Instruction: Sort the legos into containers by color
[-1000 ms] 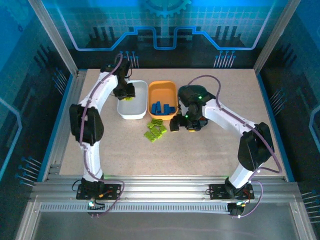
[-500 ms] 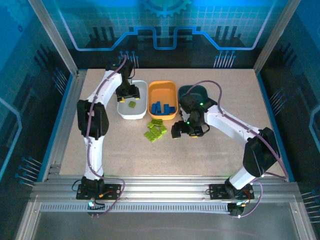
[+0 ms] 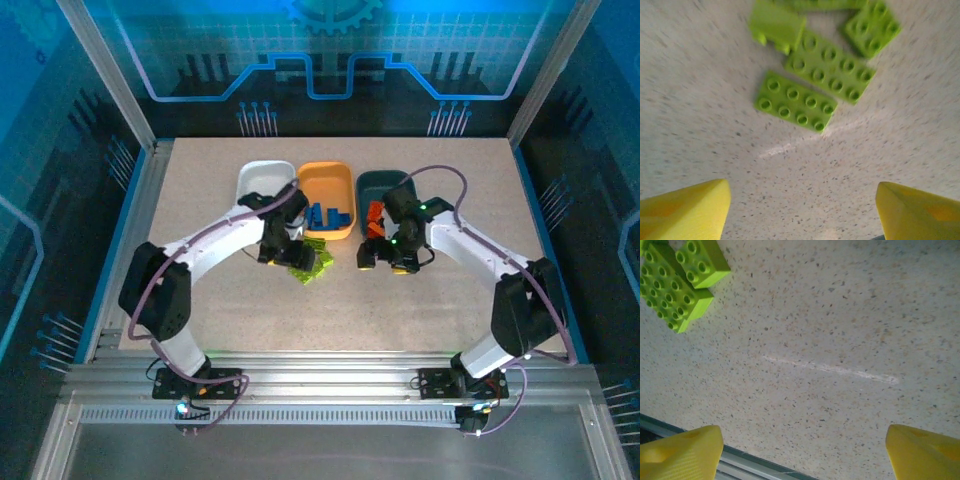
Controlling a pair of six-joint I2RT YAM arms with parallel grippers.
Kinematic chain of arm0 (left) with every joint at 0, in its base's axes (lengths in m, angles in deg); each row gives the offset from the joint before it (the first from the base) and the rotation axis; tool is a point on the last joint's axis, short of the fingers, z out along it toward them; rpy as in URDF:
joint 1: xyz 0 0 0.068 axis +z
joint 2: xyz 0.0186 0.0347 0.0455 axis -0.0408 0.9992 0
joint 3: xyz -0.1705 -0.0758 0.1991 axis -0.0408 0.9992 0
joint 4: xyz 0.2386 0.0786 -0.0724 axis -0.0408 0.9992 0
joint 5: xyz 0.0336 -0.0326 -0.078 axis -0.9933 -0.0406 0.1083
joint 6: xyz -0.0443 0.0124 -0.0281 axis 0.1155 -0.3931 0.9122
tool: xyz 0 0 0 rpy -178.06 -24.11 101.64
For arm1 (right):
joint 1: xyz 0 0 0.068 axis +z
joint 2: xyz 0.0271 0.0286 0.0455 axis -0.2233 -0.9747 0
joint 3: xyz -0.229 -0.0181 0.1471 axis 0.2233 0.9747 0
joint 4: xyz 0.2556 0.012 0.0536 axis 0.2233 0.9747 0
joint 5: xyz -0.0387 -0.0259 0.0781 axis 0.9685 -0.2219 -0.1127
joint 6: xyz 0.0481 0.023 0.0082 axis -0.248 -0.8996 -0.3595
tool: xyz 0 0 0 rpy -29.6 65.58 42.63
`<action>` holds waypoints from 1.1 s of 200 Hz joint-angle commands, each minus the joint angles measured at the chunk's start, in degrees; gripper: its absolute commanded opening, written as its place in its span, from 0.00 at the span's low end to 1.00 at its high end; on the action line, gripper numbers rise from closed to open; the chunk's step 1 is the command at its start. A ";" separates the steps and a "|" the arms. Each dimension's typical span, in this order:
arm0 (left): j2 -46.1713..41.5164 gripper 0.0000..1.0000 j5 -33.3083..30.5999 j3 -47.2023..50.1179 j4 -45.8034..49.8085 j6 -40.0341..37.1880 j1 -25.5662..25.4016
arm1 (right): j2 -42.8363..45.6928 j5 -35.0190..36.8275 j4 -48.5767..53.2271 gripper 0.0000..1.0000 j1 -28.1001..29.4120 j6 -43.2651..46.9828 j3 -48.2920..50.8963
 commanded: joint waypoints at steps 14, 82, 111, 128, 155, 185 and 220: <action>3.66 0.82 0.71 2.95 -6.62 -4.00 -0.37 | 4.02 -2.77 -1.32 0.86 -2.30 0.85 2.37; 13.79 0.82 -1.77 -5.70 -5.02 -8.58 -1.78 | 6.64 -3.45 -1.13 0.86 -4.86 1.21 5.35; 16.59 0.82 -3.50 -8.23 -3.34 -11.16 -2.04 | 7.24 -3.54 -0.94 0.86 -5.86 1.38 5.76; 17.18 0.82 -4.14 -8.40 -3.03 -11.71 -2.12 | 7.39 -3.65 -1.03 0.86 -6.24 1.38 6.21; 17.51 0.81 -3.82 -7.66 -3.38 -11.57 -2.28 | 7.30 -3.77 -1.03 0.86 -6.43 1.56 6.49; 15.54 0.81 -4.14 -5.59 -1.99 -10.41 -5.59 | 6.78 -3.71 -1.06 0.86 -6.56 1.91 6.48; 10.86 0.81 -4.46 -1.47 -0.01 -3.19 -11.86 | 6.33 -4.26 -1.78 0.86 -6.55 1.82 6.92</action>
